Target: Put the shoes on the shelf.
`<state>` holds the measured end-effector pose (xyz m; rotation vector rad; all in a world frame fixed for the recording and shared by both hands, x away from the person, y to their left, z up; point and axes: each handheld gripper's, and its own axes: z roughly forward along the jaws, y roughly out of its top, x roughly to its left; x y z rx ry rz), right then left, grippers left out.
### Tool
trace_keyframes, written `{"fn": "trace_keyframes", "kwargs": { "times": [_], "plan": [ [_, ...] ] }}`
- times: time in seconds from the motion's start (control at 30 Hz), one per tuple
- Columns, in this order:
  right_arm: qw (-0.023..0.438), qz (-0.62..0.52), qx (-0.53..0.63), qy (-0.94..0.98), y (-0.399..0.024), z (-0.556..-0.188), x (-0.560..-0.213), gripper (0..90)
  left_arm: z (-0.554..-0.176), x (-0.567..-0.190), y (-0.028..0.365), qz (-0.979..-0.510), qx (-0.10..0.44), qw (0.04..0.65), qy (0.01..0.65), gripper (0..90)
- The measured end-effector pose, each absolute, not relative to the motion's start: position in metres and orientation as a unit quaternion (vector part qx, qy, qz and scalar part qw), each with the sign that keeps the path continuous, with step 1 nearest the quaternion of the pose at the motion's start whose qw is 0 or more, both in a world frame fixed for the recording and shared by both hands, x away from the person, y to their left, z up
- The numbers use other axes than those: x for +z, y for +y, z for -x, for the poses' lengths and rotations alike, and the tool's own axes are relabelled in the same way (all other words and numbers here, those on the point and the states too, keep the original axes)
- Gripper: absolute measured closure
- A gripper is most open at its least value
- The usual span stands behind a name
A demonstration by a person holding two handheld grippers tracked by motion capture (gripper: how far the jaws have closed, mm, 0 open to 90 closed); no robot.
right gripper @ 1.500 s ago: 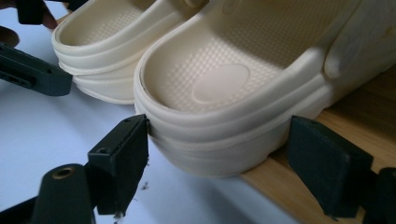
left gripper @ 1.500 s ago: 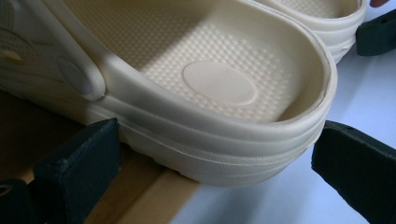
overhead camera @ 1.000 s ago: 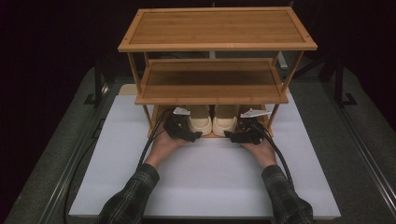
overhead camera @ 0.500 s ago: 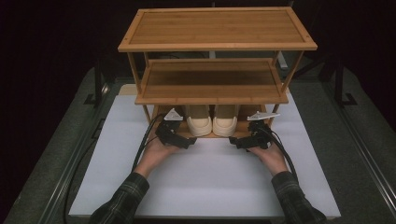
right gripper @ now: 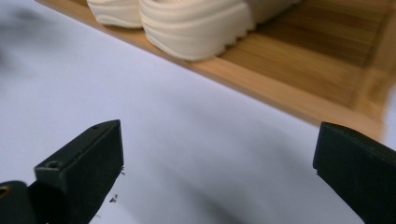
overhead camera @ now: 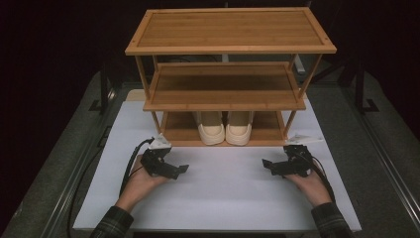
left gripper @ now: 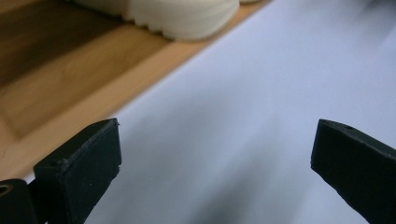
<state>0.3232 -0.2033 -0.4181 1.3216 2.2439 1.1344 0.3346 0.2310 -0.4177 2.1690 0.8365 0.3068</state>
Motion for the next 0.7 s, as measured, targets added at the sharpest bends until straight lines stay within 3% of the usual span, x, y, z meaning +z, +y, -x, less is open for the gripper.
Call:
{"fn": "trace_keyframes", "kwargs": {
  "times": [0.37,0.7],
  "plan": [
    [0.170,-0.475,0.379,0.776,-0.252,-0.282,-0.432,1.6,-0.281,-0.424,0.284,-0.856,0.139,0.367,0.337,1.4],
    [0.166,-0.489,0.330,0.790,-0.277,-0.259,-0.453,1.6,-0.262,-0.439,0.321,-0.858,0.153,0.337,0.356,1.4]
  ]
}}
